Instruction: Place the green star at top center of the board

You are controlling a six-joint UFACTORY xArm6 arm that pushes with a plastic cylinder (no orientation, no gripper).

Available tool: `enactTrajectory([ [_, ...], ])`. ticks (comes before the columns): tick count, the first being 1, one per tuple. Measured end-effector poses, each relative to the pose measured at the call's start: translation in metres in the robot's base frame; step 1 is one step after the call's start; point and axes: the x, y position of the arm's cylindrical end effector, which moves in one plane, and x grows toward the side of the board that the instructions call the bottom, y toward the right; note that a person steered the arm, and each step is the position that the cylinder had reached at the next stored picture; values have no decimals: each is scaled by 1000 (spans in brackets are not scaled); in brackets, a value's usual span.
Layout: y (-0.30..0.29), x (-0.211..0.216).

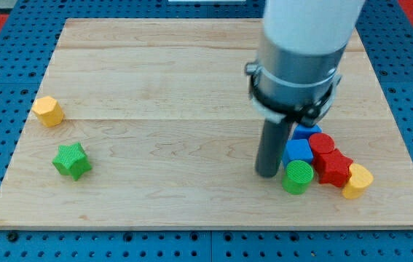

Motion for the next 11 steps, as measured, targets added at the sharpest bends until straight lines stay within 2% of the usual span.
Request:
enactTrajectory([
  [1,-68,60],
  [3,-70,60],
  [5,-148,39],
  [7,-154,32],
  [8,-199,35],
  [9,-206,13],
  [10,-262,-3],
  [11,-279,-30],
])
